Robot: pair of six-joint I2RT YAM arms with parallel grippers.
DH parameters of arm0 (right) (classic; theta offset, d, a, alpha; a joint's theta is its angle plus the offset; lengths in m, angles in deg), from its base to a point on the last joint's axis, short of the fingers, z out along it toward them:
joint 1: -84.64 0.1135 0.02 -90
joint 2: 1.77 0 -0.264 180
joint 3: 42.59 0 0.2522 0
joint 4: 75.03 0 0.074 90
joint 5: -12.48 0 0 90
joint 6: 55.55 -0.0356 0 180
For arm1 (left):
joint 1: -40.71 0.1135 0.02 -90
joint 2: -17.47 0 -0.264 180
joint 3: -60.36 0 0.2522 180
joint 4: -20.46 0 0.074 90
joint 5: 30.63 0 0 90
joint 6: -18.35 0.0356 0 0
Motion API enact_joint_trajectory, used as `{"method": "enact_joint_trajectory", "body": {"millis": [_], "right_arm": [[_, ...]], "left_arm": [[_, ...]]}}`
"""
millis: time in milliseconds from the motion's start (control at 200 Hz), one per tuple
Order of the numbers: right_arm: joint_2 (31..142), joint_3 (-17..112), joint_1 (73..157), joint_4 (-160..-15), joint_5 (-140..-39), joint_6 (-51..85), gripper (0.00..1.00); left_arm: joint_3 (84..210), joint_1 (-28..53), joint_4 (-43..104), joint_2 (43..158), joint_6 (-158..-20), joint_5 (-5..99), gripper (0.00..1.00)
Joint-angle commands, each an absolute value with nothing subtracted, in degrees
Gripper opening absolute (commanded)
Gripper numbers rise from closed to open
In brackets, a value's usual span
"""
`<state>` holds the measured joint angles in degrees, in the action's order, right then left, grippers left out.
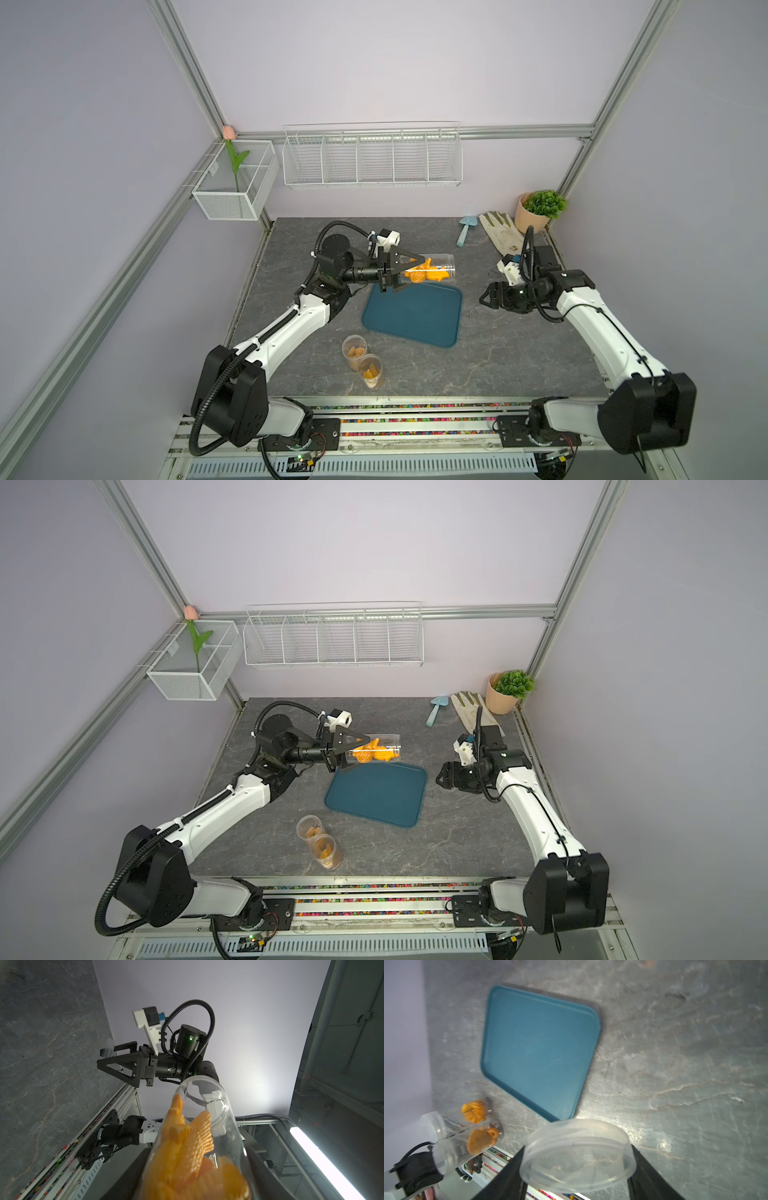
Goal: Pour the cookies out of the jar
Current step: Place the lid at the center of the board.
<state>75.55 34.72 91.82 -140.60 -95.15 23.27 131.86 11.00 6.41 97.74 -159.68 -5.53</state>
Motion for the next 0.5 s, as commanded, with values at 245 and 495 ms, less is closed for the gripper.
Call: {"method": "enact_joint_trajectory", "body": {"millis": [245,495], "right_arm": [[90.67,35.58,91.49,-145.17,-89.38,19.41,0.71],[97.84,35.49,91.77,-144.09,-88.2,18.09,0.71]], "left_arm": [[129.56,10.67,1.64,96.22,-160.96,-7.6,0.64],[127.46,10.66,1.17,94.66,-161.03,-7.6,0.64]]}}
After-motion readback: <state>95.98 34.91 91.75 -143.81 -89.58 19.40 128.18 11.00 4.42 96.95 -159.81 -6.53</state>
